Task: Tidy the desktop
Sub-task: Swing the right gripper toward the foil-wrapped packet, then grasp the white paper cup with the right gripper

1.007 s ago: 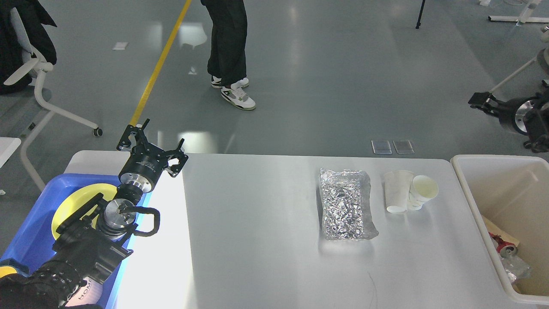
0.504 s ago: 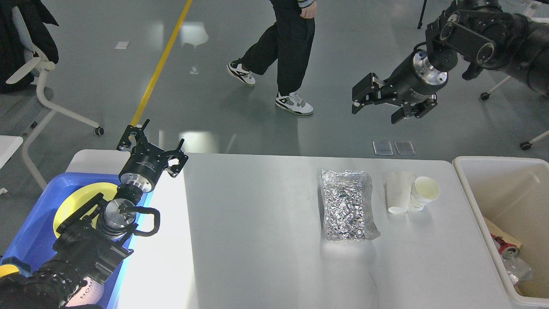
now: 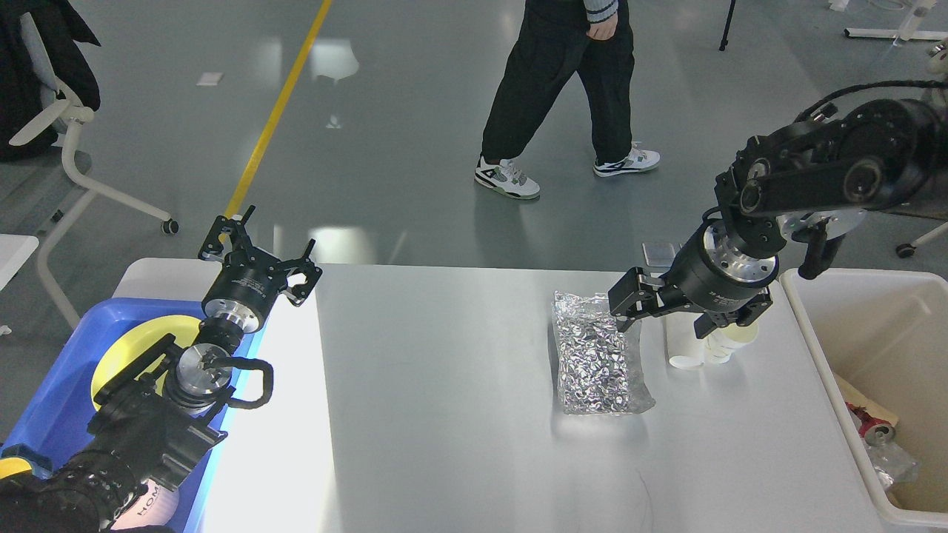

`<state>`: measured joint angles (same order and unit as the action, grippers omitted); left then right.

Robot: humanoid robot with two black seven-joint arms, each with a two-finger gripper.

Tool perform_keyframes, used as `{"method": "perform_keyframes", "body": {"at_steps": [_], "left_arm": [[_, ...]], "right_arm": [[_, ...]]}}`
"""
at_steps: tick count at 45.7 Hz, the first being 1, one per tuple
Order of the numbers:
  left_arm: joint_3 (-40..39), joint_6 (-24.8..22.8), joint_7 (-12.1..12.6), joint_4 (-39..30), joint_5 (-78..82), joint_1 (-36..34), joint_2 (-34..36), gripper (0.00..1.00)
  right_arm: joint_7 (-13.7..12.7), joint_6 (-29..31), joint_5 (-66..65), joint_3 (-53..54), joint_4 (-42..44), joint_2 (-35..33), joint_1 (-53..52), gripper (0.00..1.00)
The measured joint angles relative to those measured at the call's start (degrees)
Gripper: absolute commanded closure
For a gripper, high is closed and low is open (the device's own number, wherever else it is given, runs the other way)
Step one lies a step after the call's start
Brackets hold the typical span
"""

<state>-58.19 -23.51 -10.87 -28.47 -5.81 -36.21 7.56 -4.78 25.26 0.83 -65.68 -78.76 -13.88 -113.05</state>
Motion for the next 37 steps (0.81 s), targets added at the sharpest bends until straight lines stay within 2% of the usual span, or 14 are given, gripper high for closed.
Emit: {"method": "perform_keyframes", "body": {"at_steps": [8, 21, 37], "left_arm": [[0.0, -0.1, 0.0, 0.0, 0.0, 0.0, 0.0, 0.02], [0.0, -0.1, 0.0, 0.0, 0.0, 0.0, 0.0, 0.02], [0.0, -0.1, 0.0, 0.0, 0.0, 0.0, 0.0, 0.02]], "right_arm": [[0.0, -5.4, 3.6, -2.1, 12.1, -2.3, 13.0, 0.00], [0.0, -6.4, 4.2, -0.3, 35.1, -5.9, 33.4, 0.00], [-0.3, -7.6, 9.8, 5.0, 48.9, -5.9, 45.6, 0.00]]}}
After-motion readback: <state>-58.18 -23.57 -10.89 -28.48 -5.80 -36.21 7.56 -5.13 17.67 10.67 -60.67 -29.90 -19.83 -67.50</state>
